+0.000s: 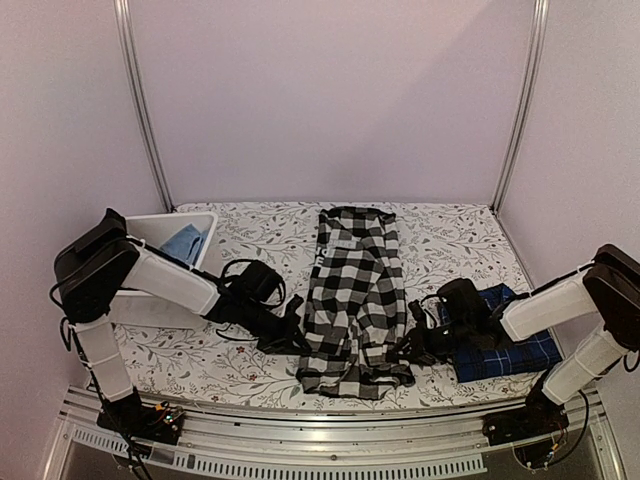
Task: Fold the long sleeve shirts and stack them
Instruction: Pick up the rectangle-folded shirt from the center of the board.
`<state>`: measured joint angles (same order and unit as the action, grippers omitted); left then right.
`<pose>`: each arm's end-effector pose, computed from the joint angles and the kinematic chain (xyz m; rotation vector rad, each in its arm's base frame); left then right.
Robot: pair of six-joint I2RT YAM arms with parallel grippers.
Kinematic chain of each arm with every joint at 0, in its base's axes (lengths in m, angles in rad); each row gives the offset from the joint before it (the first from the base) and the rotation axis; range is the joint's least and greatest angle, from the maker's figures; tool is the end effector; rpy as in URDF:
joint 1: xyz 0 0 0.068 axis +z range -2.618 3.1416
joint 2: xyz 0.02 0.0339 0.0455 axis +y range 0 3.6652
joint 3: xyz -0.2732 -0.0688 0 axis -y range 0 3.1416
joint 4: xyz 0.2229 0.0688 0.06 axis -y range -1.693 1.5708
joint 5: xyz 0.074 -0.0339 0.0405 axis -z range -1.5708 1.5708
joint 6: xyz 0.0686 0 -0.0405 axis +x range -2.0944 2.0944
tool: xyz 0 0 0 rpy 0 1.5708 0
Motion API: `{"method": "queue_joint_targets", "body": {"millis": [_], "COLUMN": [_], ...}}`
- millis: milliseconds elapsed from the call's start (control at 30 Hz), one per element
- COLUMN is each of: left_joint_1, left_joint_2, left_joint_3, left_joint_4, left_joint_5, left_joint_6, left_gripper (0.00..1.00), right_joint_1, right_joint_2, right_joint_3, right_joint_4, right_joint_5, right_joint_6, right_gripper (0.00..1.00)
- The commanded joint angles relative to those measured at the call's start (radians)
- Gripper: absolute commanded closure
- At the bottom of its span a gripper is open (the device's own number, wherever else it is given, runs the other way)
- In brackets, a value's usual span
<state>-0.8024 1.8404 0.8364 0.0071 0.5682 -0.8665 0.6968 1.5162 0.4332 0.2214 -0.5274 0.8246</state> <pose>0.2060 -0.2663 0.1103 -0.1548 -2.8684 1.1870 0.1691 0.1865 0.1164 -0.0976 2.7290 1.2250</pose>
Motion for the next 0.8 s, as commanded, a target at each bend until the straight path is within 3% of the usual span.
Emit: {"method": "queue_joint_targets", "body": {"millis": [0, 233, 533, 767], "left_joint_1": [-0.029, -0.049, -0.083, -0.035], "left_joint_2": [-0.034, -0.114, -0.222, -0.234], "left_joint_3": [-0.032, -0.093, -0.127, -0.008], "left_joint_4": [0.037, 0.036, 0.021, 0.004], "left_joint_5": [0.019, 0.004, -0.012, 0.006], "left_joint_6": [-0.020, -0.044, -0.080, -0.070], "left_gripper": [1.00, 1.00, 1.00, 1.00], "right_joint_1": [0.019, 0.039, 0.084, 0.029], "right_joint_2": [0.005, -0.080, -0.239, -0.234], "right_joint_3": [-0.026, -0.063, -0.059, 0.062], "right_joint_4": [-0.002, -0.004, -0.052, -0.072], "right_joint_5": [0.014, 0.015, 0.042, 0.054], "right_joint_6": [0.026, 0.066, 0.133, 0.117], "right_gripper": [0.83, 1.00, 1.00, 1.00]}}
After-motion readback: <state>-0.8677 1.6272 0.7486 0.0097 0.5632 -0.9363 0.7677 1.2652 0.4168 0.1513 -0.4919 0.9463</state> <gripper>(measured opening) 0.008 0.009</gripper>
